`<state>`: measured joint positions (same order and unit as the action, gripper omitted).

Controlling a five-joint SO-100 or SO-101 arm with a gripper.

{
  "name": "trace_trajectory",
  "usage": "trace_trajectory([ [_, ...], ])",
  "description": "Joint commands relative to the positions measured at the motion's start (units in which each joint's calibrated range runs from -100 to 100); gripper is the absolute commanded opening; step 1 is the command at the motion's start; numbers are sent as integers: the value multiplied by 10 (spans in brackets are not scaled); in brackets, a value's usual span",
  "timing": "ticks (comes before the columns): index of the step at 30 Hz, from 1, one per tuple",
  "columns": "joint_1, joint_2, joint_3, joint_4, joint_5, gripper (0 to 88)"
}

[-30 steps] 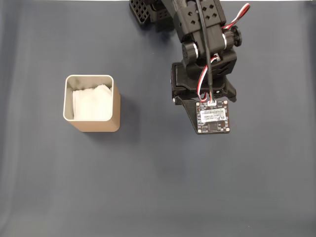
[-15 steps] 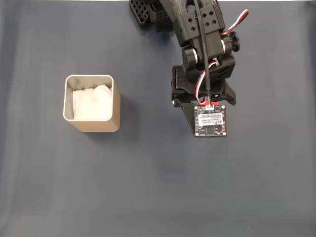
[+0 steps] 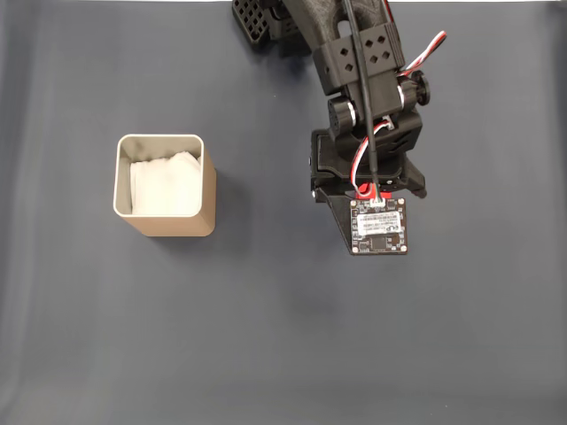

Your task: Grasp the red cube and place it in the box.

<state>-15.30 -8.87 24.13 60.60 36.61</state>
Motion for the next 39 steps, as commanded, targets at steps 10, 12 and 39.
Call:
trace_trajectory([
  [10,-9,-56,76,-60,-10,402],
  [12,-11,-63,87,-67,-12,402],
  [39,-8,-118,156,-160,0,405],
])
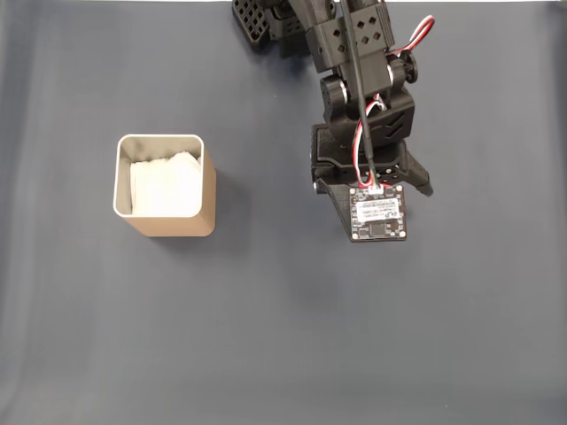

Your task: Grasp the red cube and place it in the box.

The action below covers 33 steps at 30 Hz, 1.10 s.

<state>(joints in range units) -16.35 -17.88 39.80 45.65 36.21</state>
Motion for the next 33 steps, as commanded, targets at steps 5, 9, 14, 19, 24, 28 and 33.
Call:
trace_trajectory([
  [5,3,-33,13,-25,8,405],
  [9,3,-31,20,-39,11,404],
  [14,4,-22,24,-51,10,404],
  [19,6,-12,24,-64,10,402],
  [24,7,2,24,-75,10,401],
  [28,7,8,25,-79,7,401],
  [33,7,9,40,-92,6,401],
])
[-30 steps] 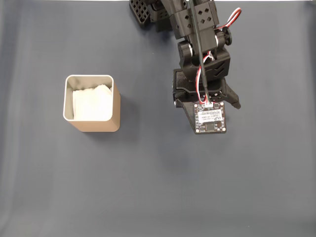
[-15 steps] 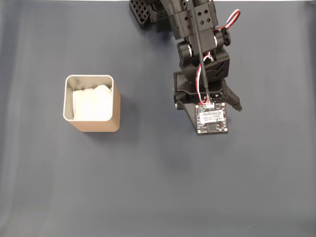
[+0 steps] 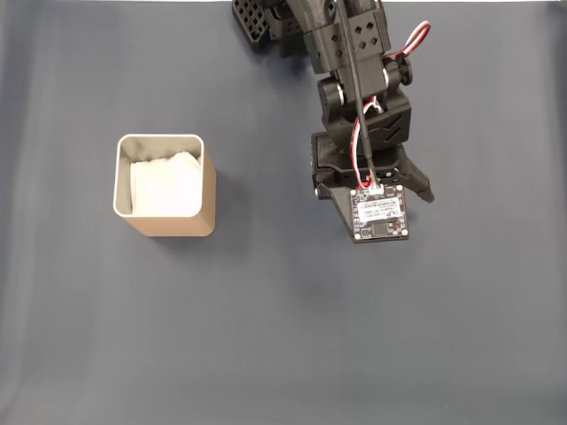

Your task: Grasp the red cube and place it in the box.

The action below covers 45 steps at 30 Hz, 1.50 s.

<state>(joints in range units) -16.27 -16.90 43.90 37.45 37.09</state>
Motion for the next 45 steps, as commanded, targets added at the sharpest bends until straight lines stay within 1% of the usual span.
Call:
trace_trajectory([
  [1,6,-1,4,-12,-3,401],
  [20,2,-12,43,-34,-8,400],
  [24,2,-18,43,-33,-8,387],
  [27,2,-24,43,-31,-7,334],
  [30,2,-28,43,-29,-5,240],
  [32,2,-31,43,-29,-4,203],
  [41,5,-39,43,-24,3,117],
  [45,5,-43,43,-21,4,61],
])
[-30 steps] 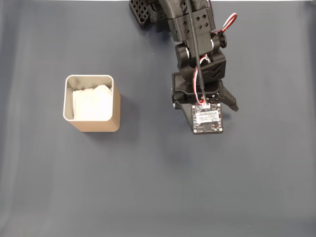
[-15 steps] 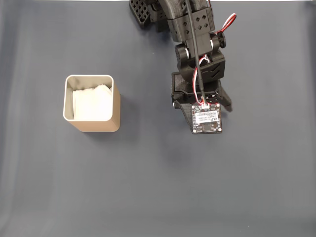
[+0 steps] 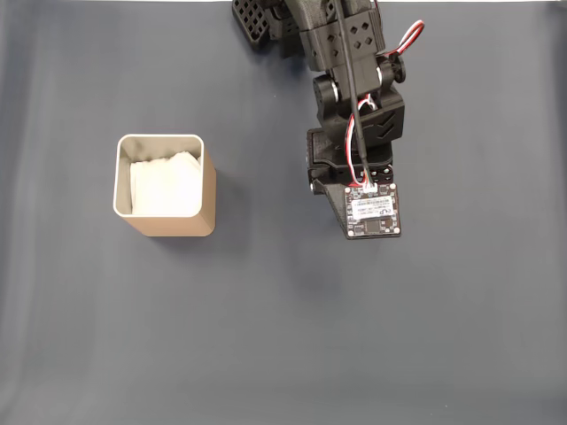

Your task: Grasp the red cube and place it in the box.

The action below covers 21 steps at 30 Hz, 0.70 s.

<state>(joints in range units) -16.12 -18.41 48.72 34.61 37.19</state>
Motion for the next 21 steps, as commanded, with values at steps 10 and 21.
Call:
trace_trajectory([
  [10,5,-40,-12,35,10,33],
  [21,23,-81,-44,125,24,10],
])
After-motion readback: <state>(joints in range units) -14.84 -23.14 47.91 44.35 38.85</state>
